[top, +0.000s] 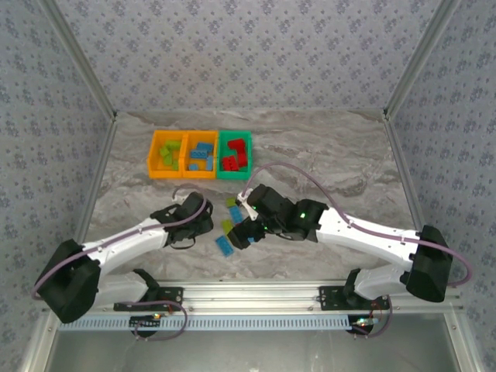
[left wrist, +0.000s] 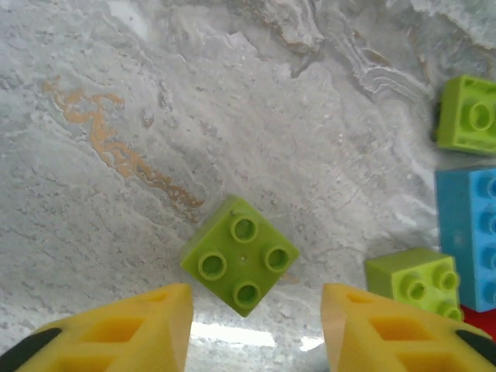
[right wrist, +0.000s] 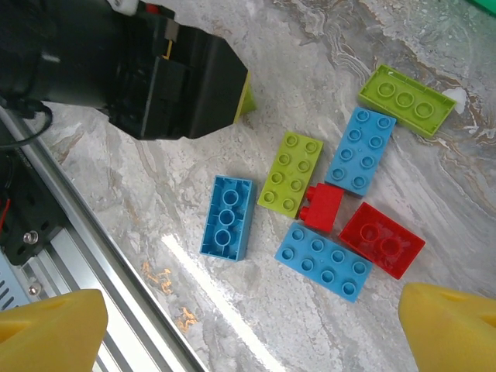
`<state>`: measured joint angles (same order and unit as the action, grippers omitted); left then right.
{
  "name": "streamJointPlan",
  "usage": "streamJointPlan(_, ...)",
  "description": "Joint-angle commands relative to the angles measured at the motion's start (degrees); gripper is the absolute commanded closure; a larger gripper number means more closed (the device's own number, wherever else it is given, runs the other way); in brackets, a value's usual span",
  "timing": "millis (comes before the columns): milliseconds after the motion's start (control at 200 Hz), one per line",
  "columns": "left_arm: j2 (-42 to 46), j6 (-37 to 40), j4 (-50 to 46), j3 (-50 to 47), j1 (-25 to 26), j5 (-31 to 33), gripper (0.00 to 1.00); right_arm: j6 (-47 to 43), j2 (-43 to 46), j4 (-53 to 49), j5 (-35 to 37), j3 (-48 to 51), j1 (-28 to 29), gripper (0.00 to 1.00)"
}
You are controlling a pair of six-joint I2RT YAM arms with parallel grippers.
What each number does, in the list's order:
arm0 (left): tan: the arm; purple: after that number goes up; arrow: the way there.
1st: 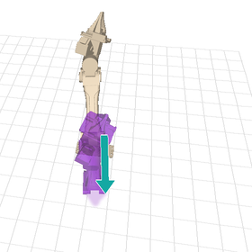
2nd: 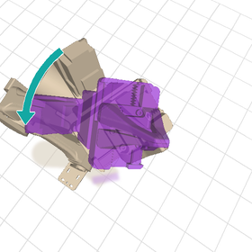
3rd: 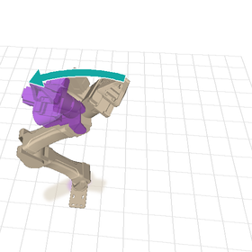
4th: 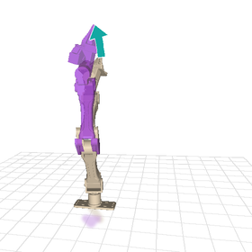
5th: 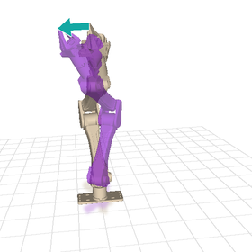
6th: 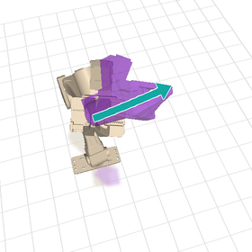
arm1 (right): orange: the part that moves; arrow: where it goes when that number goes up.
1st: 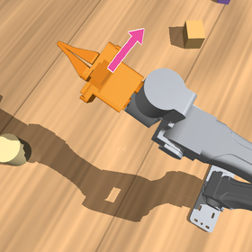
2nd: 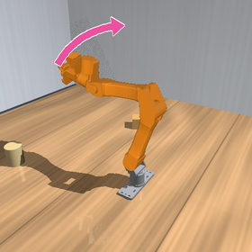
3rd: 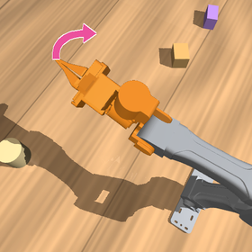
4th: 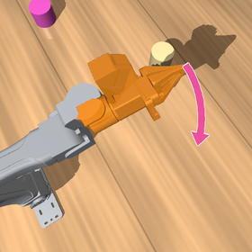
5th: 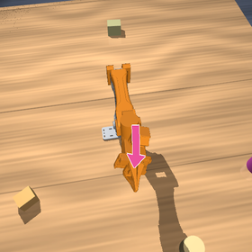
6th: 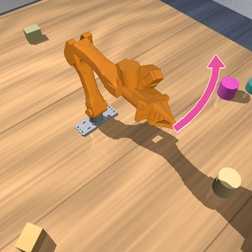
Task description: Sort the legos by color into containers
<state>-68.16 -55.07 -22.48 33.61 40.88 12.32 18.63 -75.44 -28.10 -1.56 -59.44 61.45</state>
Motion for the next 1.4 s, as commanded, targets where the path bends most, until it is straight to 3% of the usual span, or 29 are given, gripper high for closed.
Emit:
streamJointPlan(0, 1.1, 2.3, -1.4, 2.5, -0.9, 1.3, 0.30, -0.7, -0.4, 0.1, -0.4, -2.3, 0.3, 0.01)
streamJointPlan(125, -1.3, 2.8, -2.8, 3.7, -1.7, 1.9, 0.17, -0.7, -0.6, -0.4, -0.3, -2.5, 0.3, 0.01)
streamJointPlan(195, -3.4, 3.2, -2.7, 4.0, -2.3, 0.1, 0.16, -0.6, -0.6, -0.6, 0.1, -2.4, 0.4, 0.01)
streamJointPlan(340, -7.2, 2.7, 0.2, 3.6, -2.6, -4.0, 0.21, -0.3, -0.5, -1.0, 0.6, -2.3, 0.3, 0.01)
streamJointPlan(735, -12.0, 2.4, 3.1, 2.1, -3.1, -3.3, 0.46, -0.3, -1.0, -1.1, 0.3, -2.0, 0.9, 0.01)
streamJointPlan(914, -11.1, 2.0, 2.8, 1.8, -3.1, -3.7, 0.59, 0.0, -1.0, -0.9, 0.2, -1.8, 1.1, 0.01)
streamJointPlan(1094, -4.8, 3.9, -1.3, 5.5, -3.5, -0.7, 0.62, 0.4, -0.5, -0.5, 1.9, -2.1, 1.5, 0.01)
streamJointPlan(1199, -2.4, 7.4, -2.3, 10.7, -6.7, 3.7, 0.62, 0.9, 0.5, 0.9, 5.8, -2.1, 2.0, 0.01)
streamJointPlan(1399, -8.9, 12.9, 6.1, 19.2, -20.1, 5.7, 0.62, 2.3, 2.9, 2.2, 11.2, -0.9, 2.0, 0.01)
